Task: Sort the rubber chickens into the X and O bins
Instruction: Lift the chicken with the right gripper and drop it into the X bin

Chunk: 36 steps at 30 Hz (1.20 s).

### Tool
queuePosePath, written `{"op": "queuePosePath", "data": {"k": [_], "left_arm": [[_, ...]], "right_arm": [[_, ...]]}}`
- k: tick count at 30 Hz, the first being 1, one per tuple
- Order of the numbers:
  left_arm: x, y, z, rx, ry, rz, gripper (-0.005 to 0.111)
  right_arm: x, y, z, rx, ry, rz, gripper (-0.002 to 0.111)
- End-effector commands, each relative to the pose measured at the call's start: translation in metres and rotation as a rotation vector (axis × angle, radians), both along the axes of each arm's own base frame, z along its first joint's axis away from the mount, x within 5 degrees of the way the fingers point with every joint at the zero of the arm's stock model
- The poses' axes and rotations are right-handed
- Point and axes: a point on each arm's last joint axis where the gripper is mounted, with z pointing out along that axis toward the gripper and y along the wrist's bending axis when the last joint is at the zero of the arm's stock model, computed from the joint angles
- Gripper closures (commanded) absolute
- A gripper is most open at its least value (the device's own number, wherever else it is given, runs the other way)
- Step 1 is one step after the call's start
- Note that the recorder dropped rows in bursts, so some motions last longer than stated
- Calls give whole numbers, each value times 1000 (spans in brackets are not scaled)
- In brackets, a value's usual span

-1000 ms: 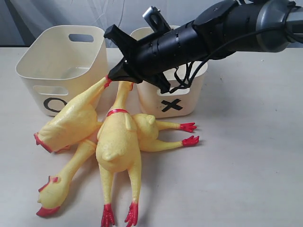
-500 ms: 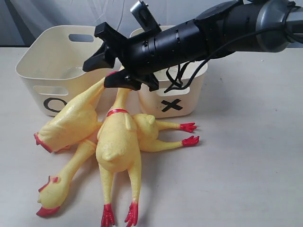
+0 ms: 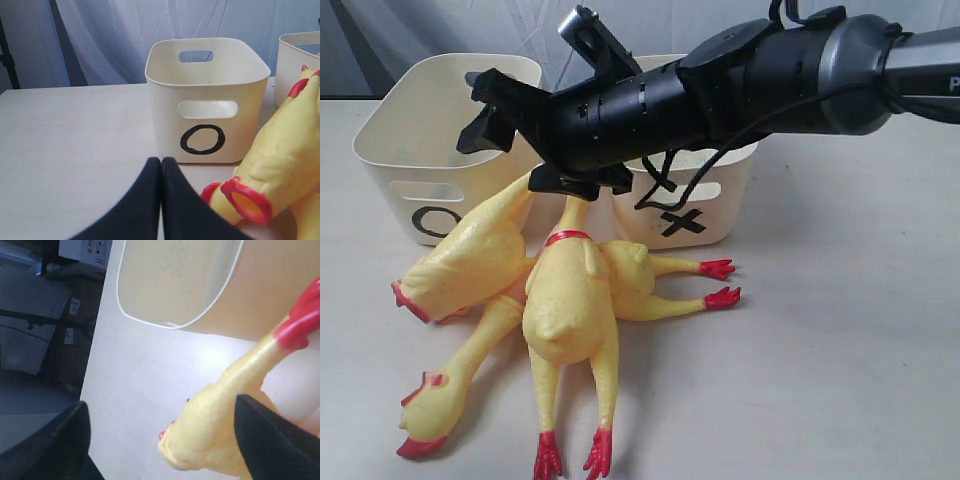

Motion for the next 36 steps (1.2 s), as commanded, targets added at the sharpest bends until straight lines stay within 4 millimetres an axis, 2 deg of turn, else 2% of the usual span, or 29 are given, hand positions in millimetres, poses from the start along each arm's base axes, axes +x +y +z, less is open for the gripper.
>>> {"op": "queuePosePath", "data": {"k": [1,8,13,36], "left_arm": [[0,0,3,-3,-18,-4,107],[0,0,3,-3,-18,-4,107],[0,0,3,-3,-18,-4,107],[0,0,3,-3,-18,-4,107]], "right_arm": [[3,3,-4,-14,3,-51,34],[1,11,-34,-50,93,-17,34],[2,13,-47,-70,114,-14,34],[8,12,-50,-71,108,-83,34]]}}
